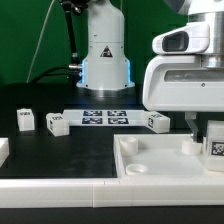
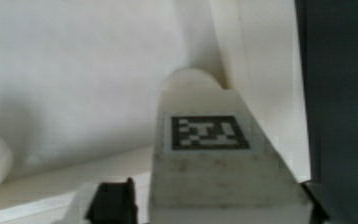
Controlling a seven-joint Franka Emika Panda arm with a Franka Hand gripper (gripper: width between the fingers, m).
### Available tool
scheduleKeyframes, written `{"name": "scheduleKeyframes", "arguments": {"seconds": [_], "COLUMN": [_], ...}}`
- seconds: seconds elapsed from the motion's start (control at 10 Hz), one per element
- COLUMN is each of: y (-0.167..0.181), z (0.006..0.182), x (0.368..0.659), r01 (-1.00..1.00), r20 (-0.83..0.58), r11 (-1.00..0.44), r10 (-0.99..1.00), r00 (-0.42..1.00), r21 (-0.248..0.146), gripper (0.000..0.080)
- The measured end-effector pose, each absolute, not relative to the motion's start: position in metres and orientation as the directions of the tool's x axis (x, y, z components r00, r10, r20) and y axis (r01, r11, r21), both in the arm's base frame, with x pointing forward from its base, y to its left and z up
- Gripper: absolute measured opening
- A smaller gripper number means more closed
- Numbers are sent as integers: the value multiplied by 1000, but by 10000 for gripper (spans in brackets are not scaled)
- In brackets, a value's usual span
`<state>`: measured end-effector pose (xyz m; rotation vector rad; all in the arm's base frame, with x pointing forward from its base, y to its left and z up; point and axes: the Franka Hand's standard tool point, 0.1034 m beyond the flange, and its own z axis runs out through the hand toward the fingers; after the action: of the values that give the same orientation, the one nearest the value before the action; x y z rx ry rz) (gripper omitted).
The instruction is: Assemble one leg
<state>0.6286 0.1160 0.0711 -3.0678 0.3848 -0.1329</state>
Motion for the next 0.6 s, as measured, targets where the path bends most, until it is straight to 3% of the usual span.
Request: {"name": "scheduleKeyframes", "arguments": {"seconds": [0.1, 0.6], "y": [116, 112], "z": [71, 71], "x": [629, 629], "r01": [-244, -360], "r20": [79, 68], "r11": [-968, -929], "r10": [-248, -365], "r00": [965, 928], "r21": [-57, -80], "gripper": [290, 290]}}
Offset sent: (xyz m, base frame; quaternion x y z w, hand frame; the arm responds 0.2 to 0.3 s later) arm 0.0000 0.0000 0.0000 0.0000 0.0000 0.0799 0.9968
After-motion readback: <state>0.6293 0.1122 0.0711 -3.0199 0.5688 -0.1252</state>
